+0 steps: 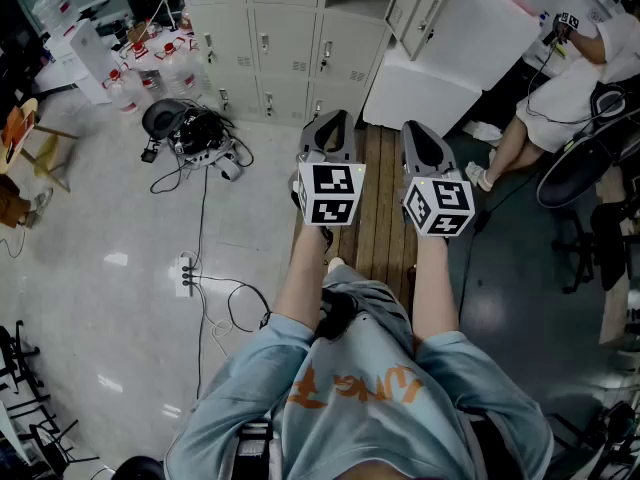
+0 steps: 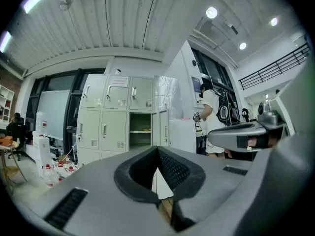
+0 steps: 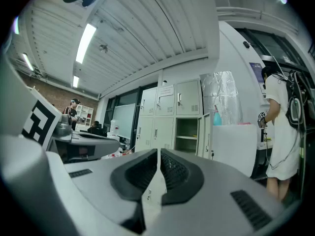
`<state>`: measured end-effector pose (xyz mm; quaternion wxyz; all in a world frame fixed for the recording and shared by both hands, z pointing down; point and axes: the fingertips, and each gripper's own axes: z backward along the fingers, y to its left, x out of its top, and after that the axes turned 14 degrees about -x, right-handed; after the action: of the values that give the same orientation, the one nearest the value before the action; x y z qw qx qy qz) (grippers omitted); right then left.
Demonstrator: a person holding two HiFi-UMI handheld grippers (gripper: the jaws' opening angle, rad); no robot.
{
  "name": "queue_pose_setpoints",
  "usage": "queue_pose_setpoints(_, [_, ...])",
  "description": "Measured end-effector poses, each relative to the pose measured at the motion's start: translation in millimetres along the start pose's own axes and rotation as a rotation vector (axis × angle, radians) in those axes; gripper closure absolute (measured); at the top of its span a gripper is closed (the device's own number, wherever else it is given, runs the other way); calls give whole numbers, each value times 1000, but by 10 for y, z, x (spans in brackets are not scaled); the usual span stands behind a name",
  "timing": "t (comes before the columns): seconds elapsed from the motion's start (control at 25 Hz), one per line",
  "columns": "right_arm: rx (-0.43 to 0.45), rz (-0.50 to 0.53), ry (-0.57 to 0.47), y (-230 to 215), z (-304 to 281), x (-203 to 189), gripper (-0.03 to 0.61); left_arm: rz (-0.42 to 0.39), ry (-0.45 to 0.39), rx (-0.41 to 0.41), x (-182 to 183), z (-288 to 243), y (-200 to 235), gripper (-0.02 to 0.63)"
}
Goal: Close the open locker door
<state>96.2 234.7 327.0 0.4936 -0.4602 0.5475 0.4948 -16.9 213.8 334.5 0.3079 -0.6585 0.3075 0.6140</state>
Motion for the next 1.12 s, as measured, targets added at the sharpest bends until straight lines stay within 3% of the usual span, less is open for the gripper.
queue_pose_setpoints(0.44, [-30, -36, -43, -160, -28, 76, 538, 2, -11, -29, 14, -134, -26, 592])
queue_pose_setpoints(1.12, [-20, 3, -65, -173, -234, 236, 538, 7, -83, -38, 236, -298, 211, 592])
